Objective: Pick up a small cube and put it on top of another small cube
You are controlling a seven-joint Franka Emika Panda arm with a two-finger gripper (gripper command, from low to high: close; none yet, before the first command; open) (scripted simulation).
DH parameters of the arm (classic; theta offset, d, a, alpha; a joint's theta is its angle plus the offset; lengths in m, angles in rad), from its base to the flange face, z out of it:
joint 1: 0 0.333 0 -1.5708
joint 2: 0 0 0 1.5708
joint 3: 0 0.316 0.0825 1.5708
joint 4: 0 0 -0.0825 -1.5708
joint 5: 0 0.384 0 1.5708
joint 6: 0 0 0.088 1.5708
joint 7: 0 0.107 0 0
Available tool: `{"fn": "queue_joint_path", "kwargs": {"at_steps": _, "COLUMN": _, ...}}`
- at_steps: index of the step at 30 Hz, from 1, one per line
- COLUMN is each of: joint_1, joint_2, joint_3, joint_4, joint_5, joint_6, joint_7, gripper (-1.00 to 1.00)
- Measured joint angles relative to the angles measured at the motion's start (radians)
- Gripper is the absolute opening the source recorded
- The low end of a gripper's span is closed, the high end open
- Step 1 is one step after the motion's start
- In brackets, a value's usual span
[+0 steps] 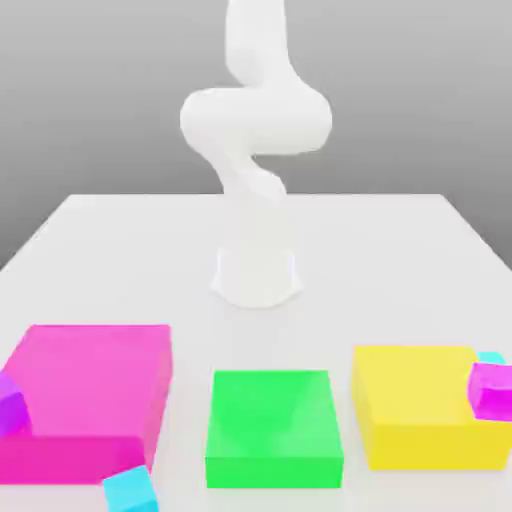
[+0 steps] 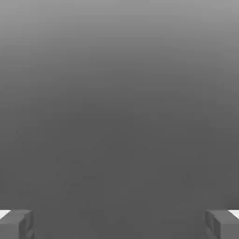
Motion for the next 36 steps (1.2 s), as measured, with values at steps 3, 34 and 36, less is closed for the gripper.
{"fn": "queue_joint_path", "kwargs": {"at_steps": 3, "joint_1": 0.043, "joint_2": 0.114, "joint_3": -0.064, "joint_4": -0.001, "joint_5": 0.039, "joint_6": 0.030, "joint_7": -0.098, "gripper": 0.00}}
{"fn": "queue_joint_path", "kwargs": {"at_steps": 34, "joint_1": -0.002, "joint_2": 1.185, "joint_3": -0.216, "joint_4": 0.005, "joint_5": 0.288, "joint_6": 0.419, "joint_7": -0.899, "gripper": 0.00}}
{"fn": "queue_joint_path", "kwargs": {"at_steps": 36, "joint_1": -0.017, "joint_2": 1.215, "joint_3": -0.198, "joint_4": 0.012, "joint_5": 0.302, "joint_6": 0.441, "joint_7": -0.911, "gripper": -1.00}}
